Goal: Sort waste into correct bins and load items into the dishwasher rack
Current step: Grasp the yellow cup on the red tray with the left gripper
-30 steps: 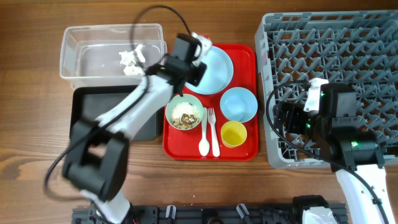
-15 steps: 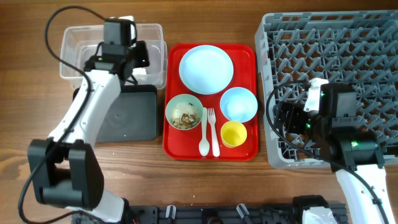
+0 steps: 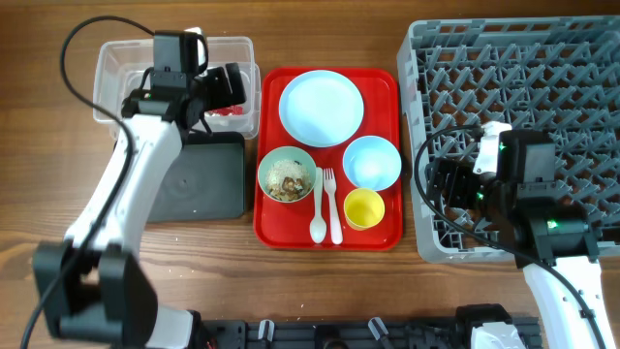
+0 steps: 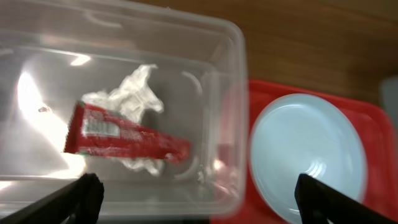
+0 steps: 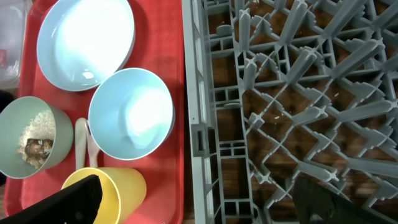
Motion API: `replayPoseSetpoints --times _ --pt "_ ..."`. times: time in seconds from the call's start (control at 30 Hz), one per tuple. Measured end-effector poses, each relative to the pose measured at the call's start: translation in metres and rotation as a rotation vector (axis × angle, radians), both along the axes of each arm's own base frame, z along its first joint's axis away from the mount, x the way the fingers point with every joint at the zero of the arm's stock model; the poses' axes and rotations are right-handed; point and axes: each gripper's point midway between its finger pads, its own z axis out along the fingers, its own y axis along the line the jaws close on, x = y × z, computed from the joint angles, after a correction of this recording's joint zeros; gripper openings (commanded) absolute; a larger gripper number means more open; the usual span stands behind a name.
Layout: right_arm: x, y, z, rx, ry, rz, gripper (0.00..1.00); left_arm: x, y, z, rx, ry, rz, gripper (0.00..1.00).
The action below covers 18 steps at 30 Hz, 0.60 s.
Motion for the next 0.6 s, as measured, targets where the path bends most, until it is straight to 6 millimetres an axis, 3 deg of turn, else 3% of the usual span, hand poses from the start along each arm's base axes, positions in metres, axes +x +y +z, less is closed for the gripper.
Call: replayPoseSetpoints --times 0.13,0.23,0.37,0.6 --pt "0.0 0.0 0.0 0.0 0.0 0.0 1.0 -0.029 -0.036 0.026 -0.048 -0.005 -0.098 1.0" --pt "0.0 0.0 0.0 0.0 0.0 0.0 1.0 -0.042 -0.055 0.021 -0.084 0.043 -0.162 0.91" --pt "-0.002 0.0 -0.002 0.0 0.012 -0.001 1.0 -0.066 -0.089 0.013 -0.131 0.117 -0.257 0.96" --pt "-0.016 -0.011 -0.012 -0.017 0.086 -0.09 1.0 -0.116 -0.151 -0.005 -0.132 0.245 -0.425 0.97"
